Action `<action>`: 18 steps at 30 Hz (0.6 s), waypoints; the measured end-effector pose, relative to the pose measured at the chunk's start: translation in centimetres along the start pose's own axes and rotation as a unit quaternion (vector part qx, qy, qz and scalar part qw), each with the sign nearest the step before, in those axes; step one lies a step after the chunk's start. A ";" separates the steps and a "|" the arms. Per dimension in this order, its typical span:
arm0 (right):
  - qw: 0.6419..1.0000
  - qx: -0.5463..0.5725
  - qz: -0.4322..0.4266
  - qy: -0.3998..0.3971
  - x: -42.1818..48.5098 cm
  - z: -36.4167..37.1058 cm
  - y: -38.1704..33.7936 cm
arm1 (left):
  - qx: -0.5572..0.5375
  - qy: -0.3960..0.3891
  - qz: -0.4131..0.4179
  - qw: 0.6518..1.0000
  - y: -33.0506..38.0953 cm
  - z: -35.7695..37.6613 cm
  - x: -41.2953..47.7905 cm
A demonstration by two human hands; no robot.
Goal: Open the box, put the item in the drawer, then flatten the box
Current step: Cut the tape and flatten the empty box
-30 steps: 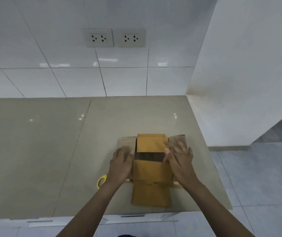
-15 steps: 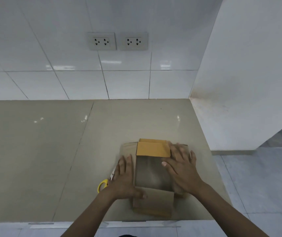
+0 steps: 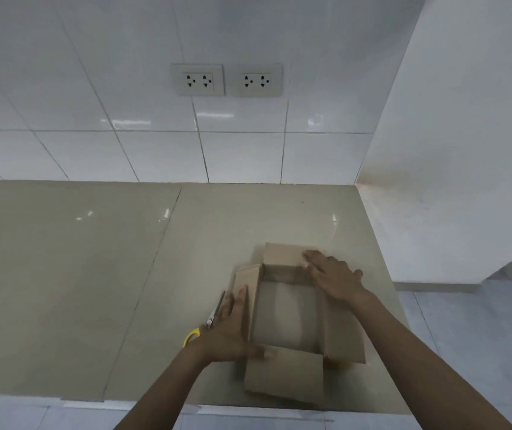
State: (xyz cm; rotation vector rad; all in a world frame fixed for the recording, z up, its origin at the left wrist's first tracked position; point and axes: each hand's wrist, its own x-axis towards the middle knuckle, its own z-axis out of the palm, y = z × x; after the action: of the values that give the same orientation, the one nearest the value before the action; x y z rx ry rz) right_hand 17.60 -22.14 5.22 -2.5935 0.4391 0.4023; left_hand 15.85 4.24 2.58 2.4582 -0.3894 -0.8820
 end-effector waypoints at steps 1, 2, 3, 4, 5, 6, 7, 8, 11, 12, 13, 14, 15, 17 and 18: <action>1.000 0.022 -0.007 0.021 -0.2 -0.3 0.2 | -0.073 0.016 0.004 0.997 -0.1 -0.4 -0.2; 0.998 0.041 -0.008 0.042 -0.3 -0.7 0.5 | -0.165 0.045 0.003 0.985 -0.1 -0.8 -0.2; 0.997 0.052 -0.007 0.056 -0.5 -1.4 0.9 | -0.252 0.080 -0.004 0.964 -0.1 -1.3 -0.3; 0.997 0.061 0.002 0.055 -0.6 -2.2 1.3 | -0.320 0.105 -0.012 0.942 -0.2 -1.6 -0.3; 0.996 0.077 0.013 0.039 -0.8 -2.9 1.6 | -0.371 0.108 -0.017 0.922 -0.2 -1.9 -0.3; 0.995 0.099 0.022 0.010 -1.0 -3.6 1.9 | -0.412 0.100 -0.023 0.906 0.0 -2.2 -0.3; 0.992 0.124 0.023 -0.019 -1.2 -4.1 2.2 | -0.442 0.083 -0.029 0.892 0.3 -2.4 -0.3; 0.988 0.148 0.016 -0.041 -1.4 -4.4 2.3 | -0.464 0.065 -0.032 0.883 0.7 -2.4 -0.4; 0.980 0.194 -0.023 -0.046 -2.2 -5.0 2.2 | -0.441 0.054 -0.008 0.896 2.4 -3.2 -0.3; 0.977 0.206 -0.035 -0.032 -2.5 -5.4 2.0 | -0.431 0.064 0.012 0.900 3.1 -3.7 -0.2; 0.973 0.227 -0.051 -0.010 -2.9 -6.0 1.6 | -0.427 0.078 0.039 0.900 3.9 -4.6 -0.2; 0.964 0.255 -0.069 0.018 -3.3 -6.8 1.3 | -0.411 0.104 0.067 0.903 4.7 -5.6 -0.3; 0.952 0.289 -0.089 0.050 -3.8 -7.6 1.0 | -0.384 0.136 0.100 0.908 5.4 -6.7 -0.5; 0.922 0.349 -0.123 0.114 -4.7 -9.1 0.6 | -0.287 0.198 0.159 0.923 6.2 -8.5 -0.7; 0.905 0.378 -0.135 0.143 -5.0 -9.5 0.6 | -0.240 0.219 0.182 0.928 6.3 -9.1 -0.8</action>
State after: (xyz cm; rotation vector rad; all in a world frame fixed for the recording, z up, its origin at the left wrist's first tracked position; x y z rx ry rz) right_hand 14.77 -26.19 14.81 -1.8996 0.2508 -0.2243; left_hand 20.57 2.52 12.52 1.9582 -0.3913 -0.2189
